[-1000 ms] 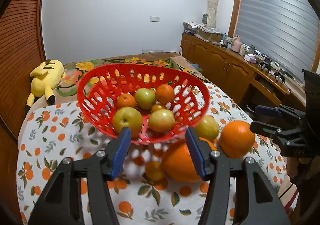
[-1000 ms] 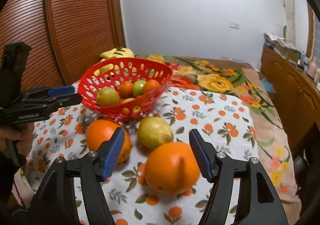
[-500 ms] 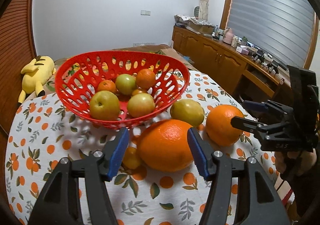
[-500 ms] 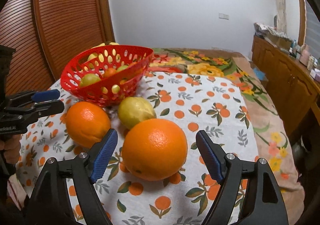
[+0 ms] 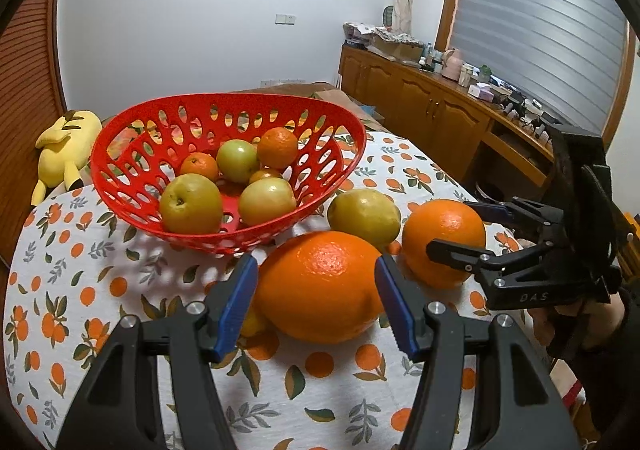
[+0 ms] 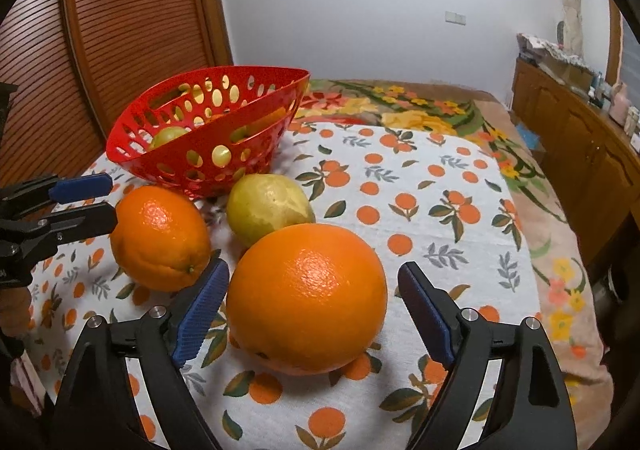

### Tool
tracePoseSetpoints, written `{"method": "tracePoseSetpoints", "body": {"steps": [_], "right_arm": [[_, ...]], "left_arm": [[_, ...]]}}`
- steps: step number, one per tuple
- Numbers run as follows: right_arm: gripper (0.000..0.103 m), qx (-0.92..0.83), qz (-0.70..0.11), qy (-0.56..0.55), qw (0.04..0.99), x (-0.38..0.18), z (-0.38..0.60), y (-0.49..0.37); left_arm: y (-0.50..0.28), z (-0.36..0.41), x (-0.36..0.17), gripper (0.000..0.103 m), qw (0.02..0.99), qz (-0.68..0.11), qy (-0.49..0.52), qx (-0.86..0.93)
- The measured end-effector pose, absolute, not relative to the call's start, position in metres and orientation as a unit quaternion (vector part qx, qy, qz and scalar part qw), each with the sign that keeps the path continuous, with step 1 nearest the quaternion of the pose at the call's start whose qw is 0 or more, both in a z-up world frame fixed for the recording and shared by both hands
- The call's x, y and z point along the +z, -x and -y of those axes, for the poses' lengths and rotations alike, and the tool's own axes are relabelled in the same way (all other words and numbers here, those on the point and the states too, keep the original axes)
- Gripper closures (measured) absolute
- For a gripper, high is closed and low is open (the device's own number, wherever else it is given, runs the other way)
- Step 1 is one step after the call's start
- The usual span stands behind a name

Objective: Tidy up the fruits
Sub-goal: 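Grasp a large orange with the right tool while the left tool grasps another orange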

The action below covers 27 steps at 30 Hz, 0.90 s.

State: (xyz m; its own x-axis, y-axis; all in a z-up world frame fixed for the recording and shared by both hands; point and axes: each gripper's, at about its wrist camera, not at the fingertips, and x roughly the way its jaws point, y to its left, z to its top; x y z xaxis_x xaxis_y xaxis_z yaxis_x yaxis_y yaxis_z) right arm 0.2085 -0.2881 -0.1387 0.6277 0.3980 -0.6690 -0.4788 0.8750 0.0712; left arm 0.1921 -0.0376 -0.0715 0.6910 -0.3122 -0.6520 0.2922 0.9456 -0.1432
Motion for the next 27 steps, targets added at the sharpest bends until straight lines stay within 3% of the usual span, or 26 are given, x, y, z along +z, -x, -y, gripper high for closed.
{"method": "tracePoseSetpoints", "body": {"steps": [12,27], "right_arm": [[0.013,0.260,-0.390,0.027,0.883,-0.155,0.283,-0.216],[0.017,0.260,-0.373,0.016,0.890,-0.156,0.298,-0.187]], "left_arm": [[-0.197,0.047,-0.081,0.041,0.914,-0.368,0.009,-0.170],[-0.206,0.059,-0.085,0.033,0.919,-0.364,-0.023,-0.150]]}}
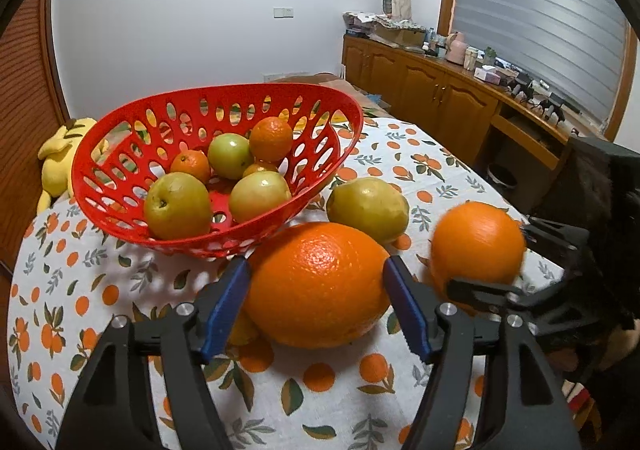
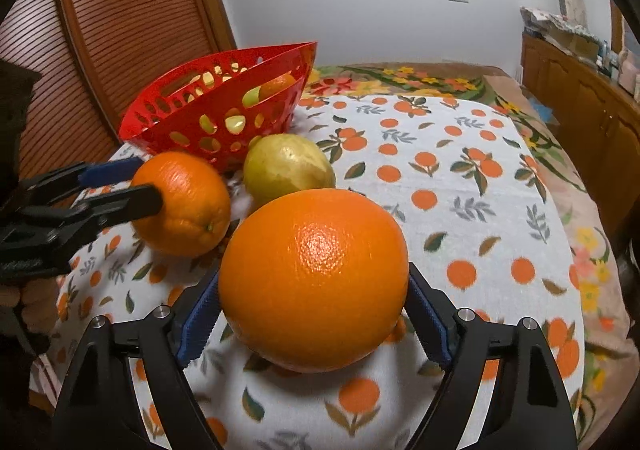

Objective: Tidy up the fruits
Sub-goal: 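Grasp a large orange with the right tool while the left tool grasps another orange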

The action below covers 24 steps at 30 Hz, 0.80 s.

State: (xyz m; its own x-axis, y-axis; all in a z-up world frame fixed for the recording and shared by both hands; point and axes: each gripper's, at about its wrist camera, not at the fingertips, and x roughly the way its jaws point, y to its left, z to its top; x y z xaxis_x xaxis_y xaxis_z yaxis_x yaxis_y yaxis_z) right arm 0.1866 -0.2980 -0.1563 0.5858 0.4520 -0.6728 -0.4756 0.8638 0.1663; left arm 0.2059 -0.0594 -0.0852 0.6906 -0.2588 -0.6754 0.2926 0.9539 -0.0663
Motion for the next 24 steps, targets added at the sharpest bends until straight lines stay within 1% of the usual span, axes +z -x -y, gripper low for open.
{"method": "tracePoseSetpoints", "body": {"steps": [4,6,11,15,20,24], "right_arm": [[0.017,0.253,-0.370,0.013,0.894,-0.157,0.306,-0.176],[0.017,0.250,-0.367,0.015,0.896,-0.157,0.309,-0.172],[0.017,0.246,-0.357,0.018,0.901,-0.159,0.310,-0.167],[0.017,0.246,-0.351,0.011,0.903,-0.161,0.312,-0.166],[0.017,0.246,-0.345,0.011,0.906,-0.162,0.313,-0.165],[0.017,0.244,-0.341,0.019,0.908,-0.162,0.311,-0.163]], "left_arm": [[-0.210,0.062,-0.088,0.029,0.920,-0.363,-0.023,-0.148],[-0.211,0.063,-0.090,0.025,0.920,-0.364,-0.021,-0.147],[-0.214,0.068,-0.092,0.021,0.921,-0.362,-0.025,-0.142],[-0.219,0.073,-0.100,0.013,0.920,-0.369,-0.041,-0.130],[-0.225,0.073,-0.103,0.010,0.917,-0.374,-0.031,-0.136],[-0.232,0.079,-0.111,0.009,0.904,-0.399,-0.022,-0.155]]}}
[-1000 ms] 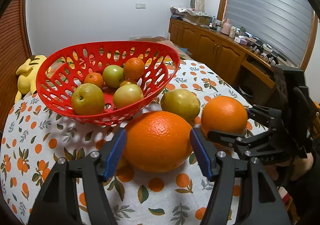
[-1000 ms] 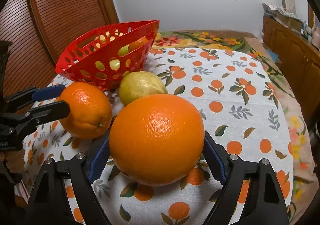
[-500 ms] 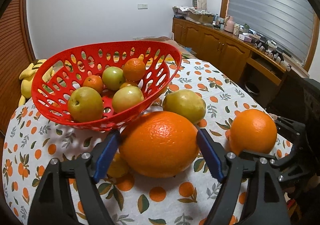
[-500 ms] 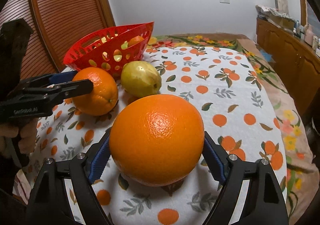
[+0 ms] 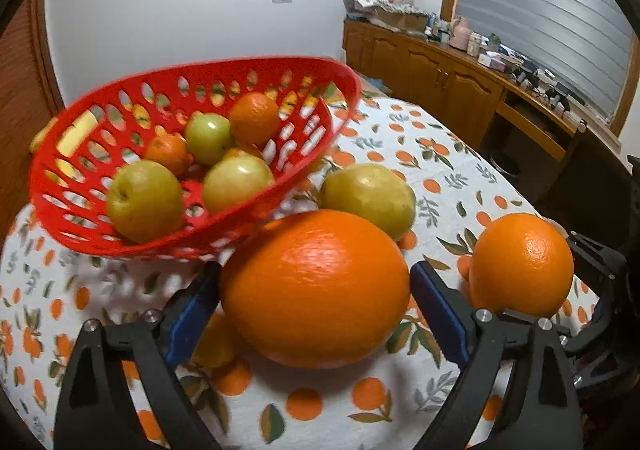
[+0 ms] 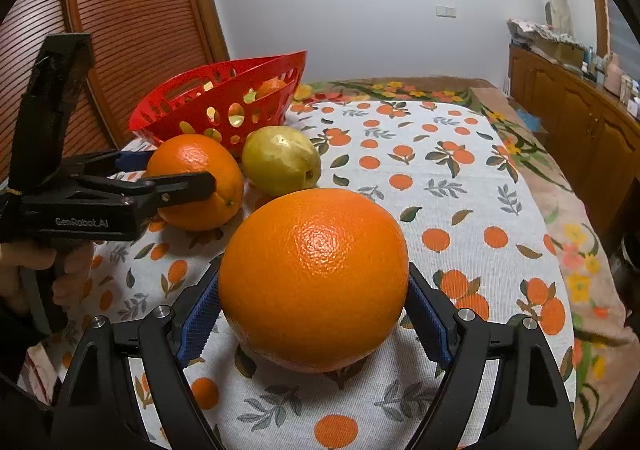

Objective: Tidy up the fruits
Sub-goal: 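Grasp a large orange with the right tool while the left tool grasps another orange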

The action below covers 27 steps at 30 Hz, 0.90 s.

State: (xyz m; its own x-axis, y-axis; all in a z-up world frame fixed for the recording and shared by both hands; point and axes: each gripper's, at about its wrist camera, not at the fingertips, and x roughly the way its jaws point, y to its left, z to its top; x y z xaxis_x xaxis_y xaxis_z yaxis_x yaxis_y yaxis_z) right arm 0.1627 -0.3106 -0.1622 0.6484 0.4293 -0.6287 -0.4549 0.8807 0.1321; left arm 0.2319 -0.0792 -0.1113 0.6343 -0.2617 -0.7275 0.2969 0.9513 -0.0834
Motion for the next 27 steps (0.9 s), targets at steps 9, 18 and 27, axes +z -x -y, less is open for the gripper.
{"method": "tracePoseSetpoints", "body": {"steps": [9,18,27], "right_arm": [[0.017,0.241,-0.337,0.026,0.910,-0.163,0.310,-0.160],[0.017,0.242,-0.337,0.025,0.910,-0.163,0.310,-0.159],[0.017,0.242,-0.337,0.025,0.910,-0.164,0.310,-0.159]], "left_arm": [[-0.234,0.090,-0.120,0.012,0.901,-0.407,-0.041,-0.145],[-0.227,0.082,-0.122,0.018,0.899,-0.410,-0.040,-0.151],[-0.215,0.080,-0.118,0.019,0.899,-0.405,-0.031,-0.162]]}}
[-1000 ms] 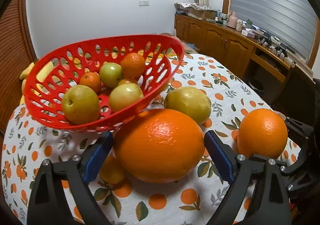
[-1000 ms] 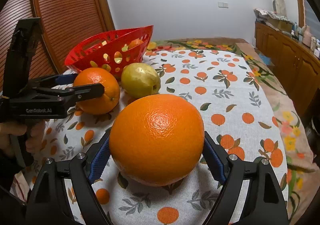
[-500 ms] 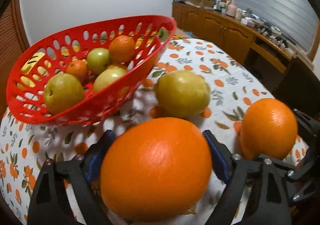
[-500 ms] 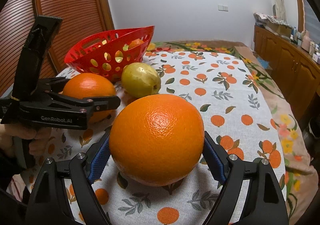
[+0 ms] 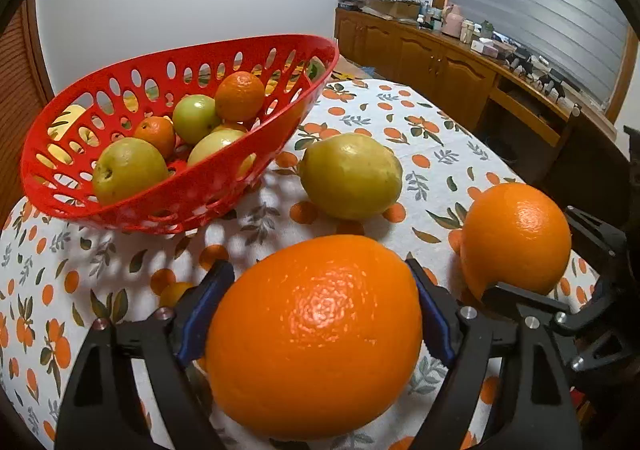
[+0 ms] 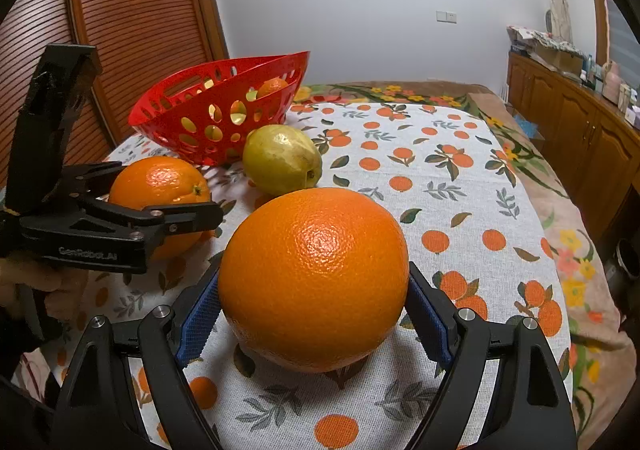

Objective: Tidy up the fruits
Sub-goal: 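Grasp a large orange with the right tool while the left tool grasps another orange, then lift both oranges over the red basket and lower them inside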

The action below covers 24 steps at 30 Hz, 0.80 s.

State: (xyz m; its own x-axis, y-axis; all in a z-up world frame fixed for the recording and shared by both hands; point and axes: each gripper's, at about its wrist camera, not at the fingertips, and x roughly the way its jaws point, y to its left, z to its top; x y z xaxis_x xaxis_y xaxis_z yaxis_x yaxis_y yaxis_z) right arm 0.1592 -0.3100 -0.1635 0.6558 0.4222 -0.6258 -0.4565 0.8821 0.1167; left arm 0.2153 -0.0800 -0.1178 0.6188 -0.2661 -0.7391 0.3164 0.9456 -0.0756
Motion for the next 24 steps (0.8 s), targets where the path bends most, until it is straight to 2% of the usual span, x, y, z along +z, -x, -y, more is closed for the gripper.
{"method": "tracePoseSetpoints", "body": {"steps": [24], "right_arm": [[0.017,0.241,-0.338,0.025,0.909,-0.164,0.310,-0.159]], "left_arm": [[-0.171,0.057,-0.063,0.019,0.922,-0.344,0.004,-0.179]]}}
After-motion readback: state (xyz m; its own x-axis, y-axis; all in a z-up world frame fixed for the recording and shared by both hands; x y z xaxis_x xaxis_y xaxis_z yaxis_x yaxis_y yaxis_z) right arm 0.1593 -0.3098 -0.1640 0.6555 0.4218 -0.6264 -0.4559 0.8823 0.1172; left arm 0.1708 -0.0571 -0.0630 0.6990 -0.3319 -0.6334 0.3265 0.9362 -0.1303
